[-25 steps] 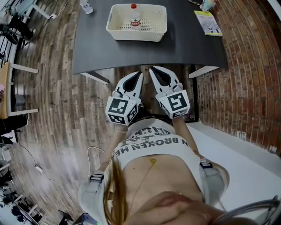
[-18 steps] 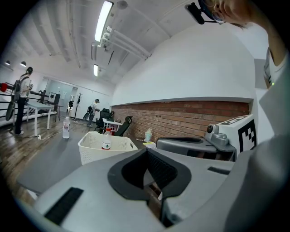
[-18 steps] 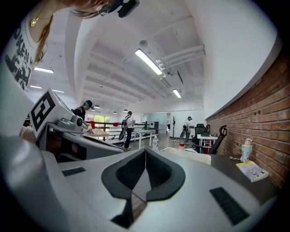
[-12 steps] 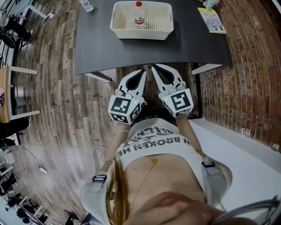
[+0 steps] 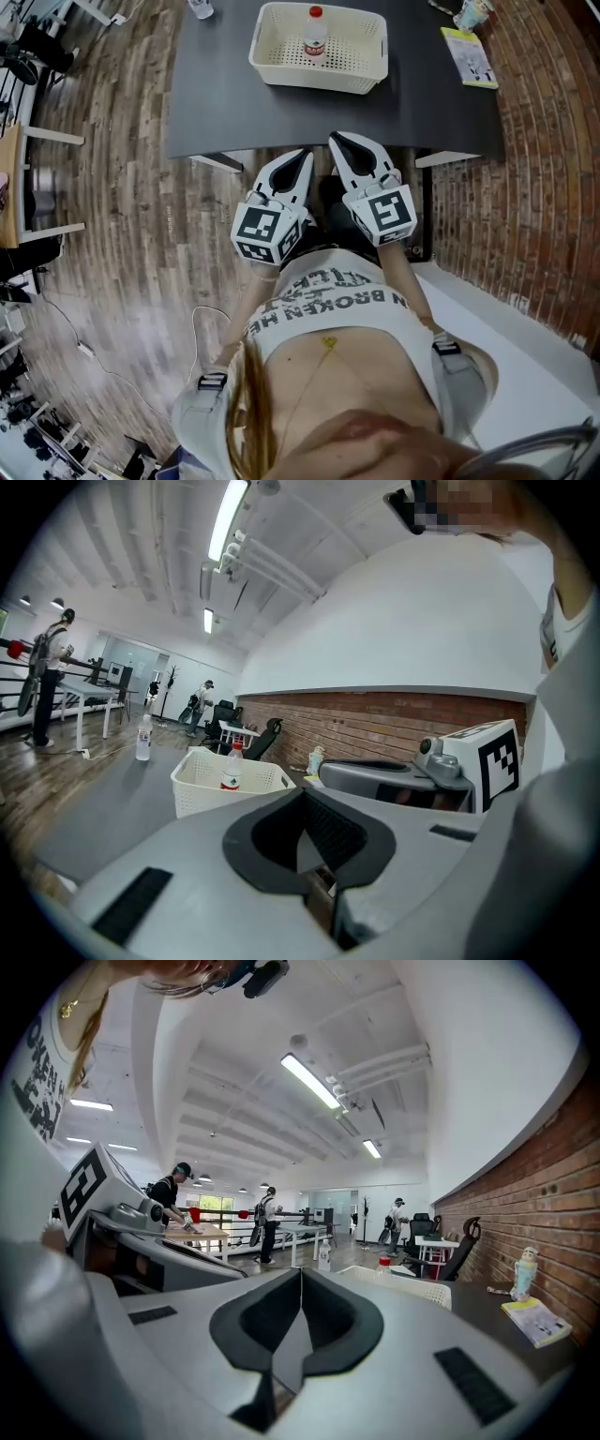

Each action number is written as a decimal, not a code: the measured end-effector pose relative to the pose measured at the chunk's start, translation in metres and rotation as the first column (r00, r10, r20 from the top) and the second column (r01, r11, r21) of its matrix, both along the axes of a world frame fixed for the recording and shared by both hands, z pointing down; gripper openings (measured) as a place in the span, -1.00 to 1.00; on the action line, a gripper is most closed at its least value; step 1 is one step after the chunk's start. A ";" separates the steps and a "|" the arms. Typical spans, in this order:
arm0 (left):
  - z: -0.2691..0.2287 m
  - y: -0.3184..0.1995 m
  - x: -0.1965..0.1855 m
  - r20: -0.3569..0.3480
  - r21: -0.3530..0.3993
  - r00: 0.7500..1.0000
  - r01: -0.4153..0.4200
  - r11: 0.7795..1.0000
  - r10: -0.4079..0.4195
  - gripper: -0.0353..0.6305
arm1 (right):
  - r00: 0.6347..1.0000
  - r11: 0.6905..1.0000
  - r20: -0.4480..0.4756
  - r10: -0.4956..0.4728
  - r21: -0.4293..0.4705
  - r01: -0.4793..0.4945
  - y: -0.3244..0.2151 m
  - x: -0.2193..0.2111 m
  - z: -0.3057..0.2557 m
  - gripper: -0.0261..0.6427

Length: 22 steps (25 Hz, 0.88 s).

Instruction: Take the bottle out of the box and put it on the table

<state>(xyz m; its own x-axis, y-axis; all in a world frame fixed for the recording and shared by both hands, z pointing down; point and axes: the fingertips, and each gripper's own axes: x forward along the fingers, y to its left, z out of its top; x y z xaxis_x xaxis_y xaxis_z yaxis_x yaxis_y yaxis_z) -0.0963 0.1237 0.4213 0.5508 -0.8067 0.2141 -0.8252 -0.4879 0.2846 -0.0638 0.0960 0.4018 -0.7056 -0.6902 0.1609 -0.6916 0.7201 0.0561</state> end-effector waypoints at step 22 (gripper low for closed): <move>-0.008 -0.158 0.017 0.029 -0.007 0.998 0.056 0.998 -0.056 -0.88 | 0.997 0.998 0.035 -0.062 -0.026 0.063 -0.158 0.013 -0.009 -0.89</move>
